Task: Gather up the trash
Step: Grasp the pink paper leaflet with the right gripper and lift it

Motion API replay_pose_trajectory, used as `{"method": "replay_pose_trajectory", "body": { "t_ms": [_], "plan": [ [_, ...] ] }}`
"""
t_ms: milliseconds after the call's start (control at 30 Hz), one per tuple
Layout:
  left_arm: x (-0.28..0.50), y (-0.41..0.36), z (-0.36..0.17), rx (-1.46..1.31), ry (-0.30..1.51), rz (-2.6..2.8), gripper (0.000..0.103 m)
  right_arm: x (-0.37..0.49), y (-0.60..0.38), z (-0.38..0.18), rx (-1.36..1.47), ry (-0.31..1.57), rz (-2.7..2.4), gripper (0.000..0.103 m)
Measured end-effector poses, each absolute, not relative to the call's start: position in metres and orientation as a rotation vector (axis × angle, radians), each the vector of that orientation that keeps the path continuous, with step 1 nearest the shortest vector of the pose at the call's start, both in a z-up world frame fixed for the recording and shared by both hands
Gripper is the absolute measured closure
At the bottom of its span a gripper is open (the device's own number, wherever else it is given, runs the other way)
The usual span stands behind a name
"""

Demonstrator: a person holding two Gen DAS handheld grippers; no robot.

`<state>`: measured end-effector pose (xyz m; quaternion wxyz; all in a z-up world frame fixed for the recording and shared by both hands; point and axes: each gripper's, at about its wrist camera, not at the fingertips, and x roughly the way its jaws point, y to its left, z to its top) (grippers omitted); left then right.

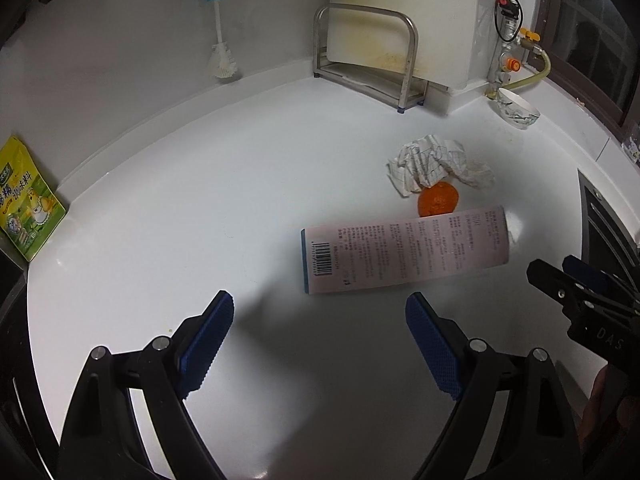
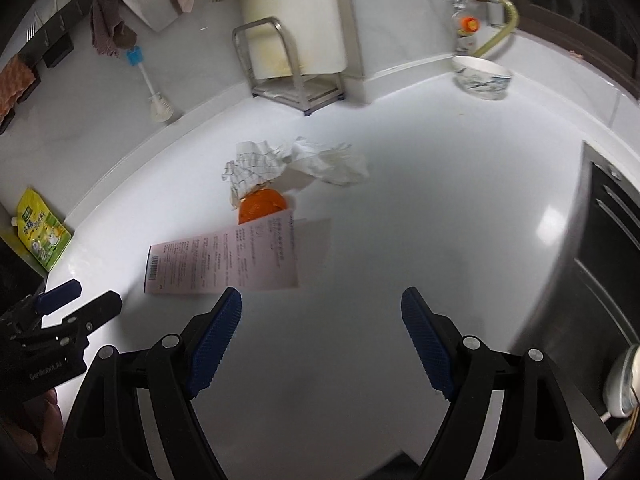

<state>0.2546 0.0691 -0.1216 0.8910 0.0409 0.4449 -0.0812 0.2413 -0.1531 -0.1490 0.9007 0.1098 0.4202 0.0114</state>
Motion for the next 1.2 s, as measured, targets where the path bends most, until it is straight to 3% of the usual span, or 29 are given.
{"method": "replay_pose_trajectory", "body": {
  "t_ms": [933,1133,1200],
  "plan": [
    [0.284,0.080,-0.139,0.083,0.948,-0.193,0.017,0.311,-0.122,-0.181,0.170,0.893,0.207,0.026],
    [0.287,0.082,-0.140,0.079,0.949,-0.188,0.017,0.308,-0.119,-0.181,0.188,0.886,0.241,0.053],
    [0.287,0.083,-0.140,0.080,0.948,-0.186,0.017,0.307,-0.119,-0.181,0.201,0.888,0.252,0.068]
  ]
}}
